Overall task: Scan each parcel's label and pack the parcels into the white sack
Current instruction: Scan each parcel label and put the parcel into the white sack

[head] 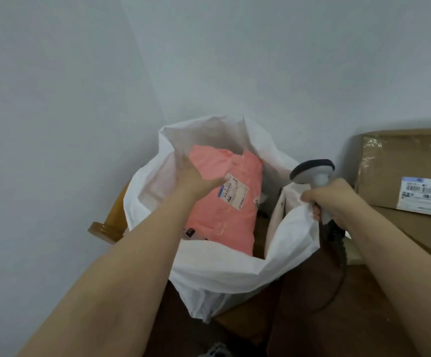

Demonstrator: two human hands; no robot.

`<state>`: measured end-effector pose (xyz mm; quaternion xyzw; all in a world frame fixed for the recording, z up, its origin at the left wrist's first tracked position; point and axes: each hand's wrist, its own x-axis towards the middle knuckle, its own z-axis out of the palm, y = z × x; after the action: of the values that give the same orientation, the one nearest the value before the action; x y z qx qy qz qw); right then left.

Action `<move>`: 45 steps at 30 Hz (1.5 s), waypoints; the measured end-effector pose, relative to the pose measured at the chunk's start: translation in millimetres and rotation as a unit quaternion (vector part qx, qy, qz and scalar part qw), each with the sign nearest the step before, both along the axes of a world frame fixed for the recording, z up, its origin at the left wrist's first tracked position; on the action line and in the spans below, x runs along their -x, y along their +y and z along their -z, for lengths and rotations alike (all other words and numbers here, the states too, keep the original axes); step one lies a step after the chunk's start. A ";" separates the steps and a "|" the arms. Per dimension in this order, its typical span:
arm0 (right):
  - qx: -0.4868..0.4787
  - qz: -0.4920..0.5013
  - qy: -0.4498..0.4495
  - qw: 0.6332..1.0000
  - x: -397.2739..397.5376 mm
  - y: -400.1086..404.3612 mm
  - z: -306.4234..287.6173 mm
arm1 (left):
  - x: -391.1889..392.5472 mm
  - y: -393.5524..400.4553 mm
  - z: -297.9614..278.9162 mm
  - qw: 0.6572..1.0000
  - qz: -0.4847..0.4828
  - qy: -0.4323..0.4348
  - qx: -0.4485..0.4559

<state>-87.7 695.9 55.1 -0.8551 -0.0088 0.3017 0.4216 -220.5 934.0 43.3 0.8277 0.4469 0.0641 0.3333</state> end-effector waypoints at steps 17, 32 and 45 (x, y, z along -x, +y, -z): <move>-0.093 -0.008 0.055 0.994 -28.3 -1.1 -0.9 | -46.5 -7.4 46.8 0.939 0.260 0.221 -0.052; -0.123 0.005 0.064 0.990 -36.0 0.1 5.8 | -16.6 -20.0 113.7 0.857 0.324 0.392 -0.079; -0.153 0.021 0.066 0.986 -24.9 0.4 14.8 | 44.8 3.7 118.3 0.810 0.340 0.471 -0.085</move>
<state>-62.8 696.2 40.3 -0.7588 -0.0093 0.3440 0.5530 -265.3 937.7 -75.0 0.8807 0.2317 -0.4131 0.0112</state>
